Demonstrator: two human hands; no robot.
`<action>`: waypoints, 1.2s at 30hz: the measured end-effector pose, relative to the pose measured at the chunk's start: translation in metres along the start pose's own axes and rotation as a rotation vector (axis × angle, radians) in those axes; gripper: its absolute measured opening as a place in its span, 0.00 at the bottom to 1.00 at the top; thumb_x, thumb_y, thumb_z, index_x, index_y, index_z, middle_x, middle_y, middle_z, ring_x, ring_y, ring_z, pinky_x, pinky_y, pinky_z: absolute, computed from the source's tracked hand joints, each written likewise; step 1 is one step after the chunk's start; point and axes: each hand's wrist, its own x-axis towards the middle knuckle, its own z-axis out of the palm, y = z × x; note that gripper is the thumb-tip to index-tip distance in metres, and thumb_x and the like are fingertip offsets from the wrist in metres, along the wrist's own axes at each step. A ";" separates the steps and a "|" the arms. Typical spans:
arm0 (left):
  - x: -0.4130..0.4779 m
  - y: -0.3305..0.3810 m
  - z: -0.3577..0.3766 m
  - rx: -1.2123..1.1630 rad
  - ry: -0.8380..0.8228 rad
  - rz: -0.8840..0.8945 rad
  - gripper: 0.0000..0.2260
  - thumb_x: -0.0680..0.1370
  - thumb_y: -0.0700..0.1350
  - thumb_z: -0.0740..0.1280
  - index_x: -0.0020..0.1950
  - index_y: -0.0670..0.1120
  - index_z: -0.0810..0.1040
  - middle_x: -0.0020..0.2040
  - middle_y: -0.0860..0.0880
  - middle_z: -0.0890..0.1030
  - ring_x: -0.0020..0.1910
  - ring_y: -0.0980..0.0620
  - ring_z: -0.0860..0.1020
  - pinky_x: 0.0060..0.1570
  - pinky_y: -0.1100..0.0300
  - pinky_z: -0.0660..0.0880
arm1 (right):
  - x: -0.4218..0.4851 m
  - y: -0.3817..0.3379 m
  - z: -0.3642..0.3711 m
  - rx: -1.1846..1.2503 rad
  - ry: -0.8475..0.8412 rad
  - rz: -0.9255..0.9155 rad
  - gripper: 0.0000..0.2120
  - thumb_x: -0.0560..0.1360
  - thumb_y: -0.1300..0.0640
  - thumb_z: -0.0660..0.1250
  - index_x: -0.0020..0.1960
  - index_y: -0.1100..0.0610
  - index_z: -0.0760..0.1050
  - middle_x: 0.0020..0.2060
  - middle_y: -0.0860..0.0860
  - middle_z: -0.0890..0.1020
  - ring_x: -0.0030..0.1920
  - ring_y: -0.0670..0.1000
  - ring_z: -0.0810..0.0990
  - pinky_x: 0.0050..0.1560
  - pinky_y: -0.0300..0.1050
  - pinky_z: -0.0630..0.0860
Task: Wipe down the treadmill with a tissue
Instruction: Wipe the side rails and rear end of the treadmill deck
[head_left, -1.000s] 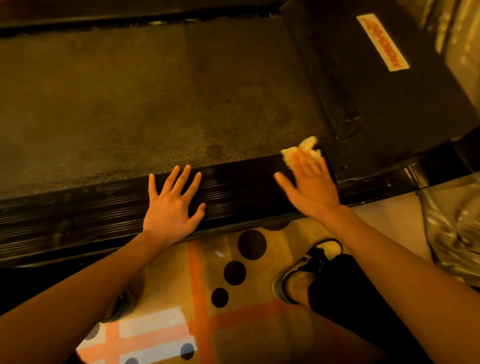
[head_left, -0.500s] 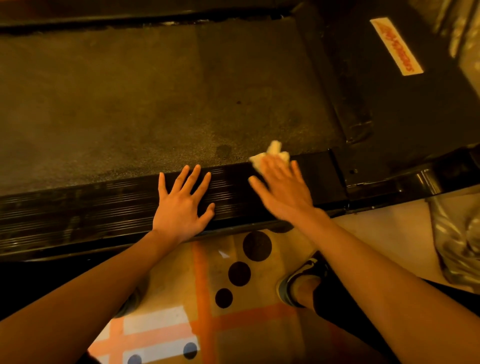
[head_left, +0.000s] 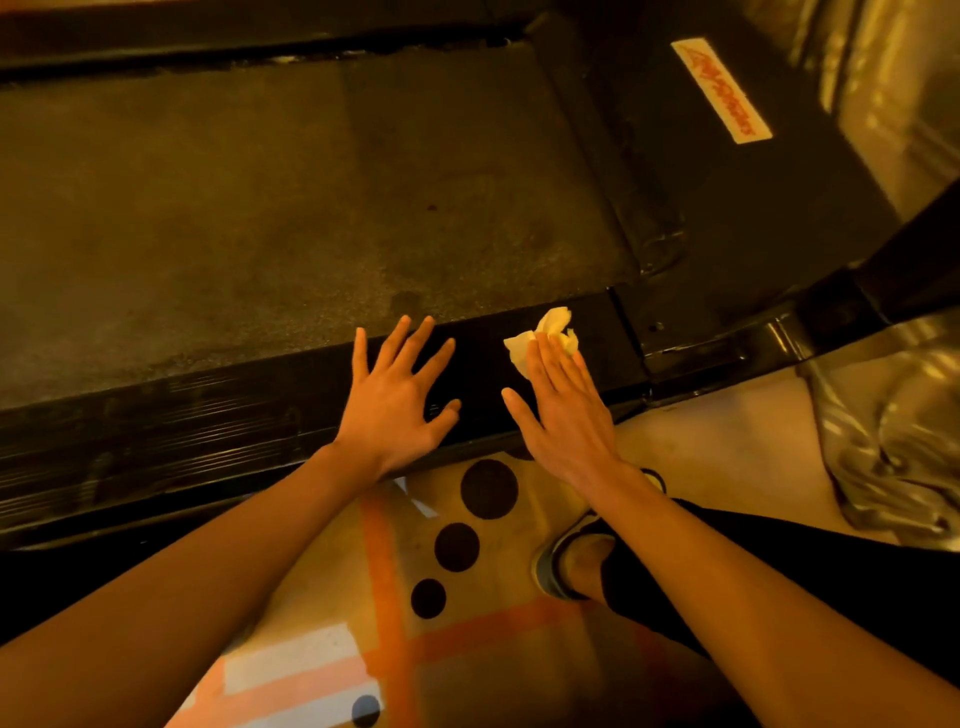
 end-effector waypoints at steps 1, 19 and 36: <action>0.006 0.007 0.002 0.021 -0.027 0.025 0.35 0.79 0.67 0.52 0.83 0.53 0.62 0.84 0.45 0.56 0.84 0.42 0.48 0.78 0.31 0.40 | -0.002 0.001 -0.002 0.047 0.027 0.028 0.46 0.79 0.28 0.29 0.84 0.59 0.45 0.84 0.56 0.47 0.84 0.51 0.41 0.82 0.47 0.36; 0.021 0.023 0.027 0.118 -0.080 0.114 0.35 0.80 0.70 0.44 0.85 0.56 0.50 0.85 0.46 0.49 0.84 0.42 0.44 0.77 0.30 0.40 | -0.047 0.153 -0.057 -0.355 0.086 0.403 0.45 0.80 0.30 0.32 0.84 0.60 0.48 0.84 0.58 0.50 0.84 0.55 0.44 0.83 0.59 0.44; 0.022 0.025 0.027 0.116 -0.087 0.101 0.35 0.80 0.70 0.44 0.85 0.57 0.49 0.85 0.46 0.48 0.84 0.42 0.44 0.77 0.29 0.40 | -0.035 0.080 -0.023 -0.150 0.083 0.285 0.42 0.81 0.31 0.34 0.85 0.56 0.47 0.84 0.54 0.47 0.84 0.55 0.41 0.83 0.57 0.45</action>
